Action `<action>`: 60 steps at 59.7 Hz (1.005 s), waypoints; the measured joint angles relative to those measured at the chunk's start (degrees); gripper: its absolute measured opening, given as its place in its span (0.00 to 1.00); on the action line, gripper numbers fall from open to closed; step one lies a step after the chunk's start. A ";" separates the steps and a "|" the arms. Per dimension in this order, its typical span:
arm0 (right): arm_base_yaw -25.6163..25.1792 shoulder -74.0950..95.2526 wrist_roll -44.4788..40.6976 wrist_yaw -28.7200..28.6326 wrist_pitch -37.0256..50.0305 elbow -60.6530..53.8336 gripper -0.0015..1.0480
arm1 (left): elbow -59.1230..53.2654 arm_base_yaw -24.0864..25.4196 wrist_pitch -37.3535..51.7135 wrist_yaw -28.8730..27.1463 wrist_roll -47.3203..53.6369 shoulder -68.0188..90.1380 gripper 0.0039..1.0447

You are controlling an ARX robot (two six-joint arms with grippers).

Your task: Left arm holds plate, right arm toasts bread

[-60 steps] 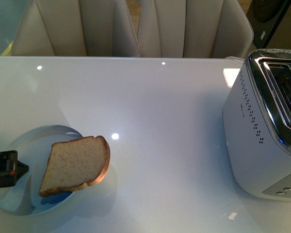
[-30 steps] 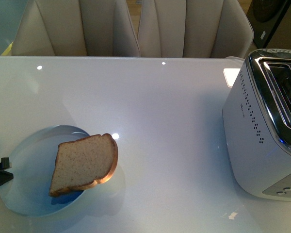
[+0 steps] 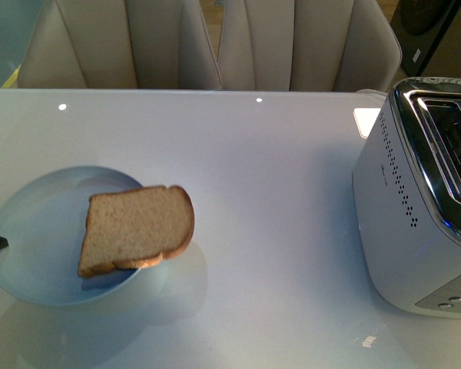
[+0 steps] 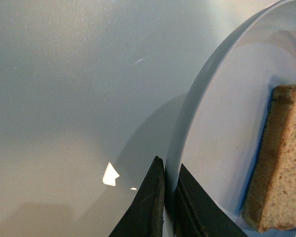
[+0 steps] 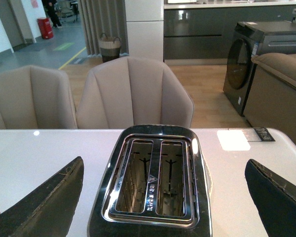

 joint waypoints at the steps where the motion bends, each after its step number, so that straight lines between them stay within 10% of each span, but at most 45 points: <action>1: 0.00 0.00 0.00 0.00 0.00 0.00 0.91 | -0.04 -0.02 -0.20 0.11 -0.17 -0.55 0.03; 25: 0.00 0.00 0.00 0.00 0.00 0.00 0.91 | -0.72 -7.21 -8.37 -0.59 -10.80 -21.20 0.03; 60: 0.00 0.00 0.00 0.00 0.00 0.00 0.91 | 4.04 -31.36 -17.14 -9.86 -28.28 -36.79 0.03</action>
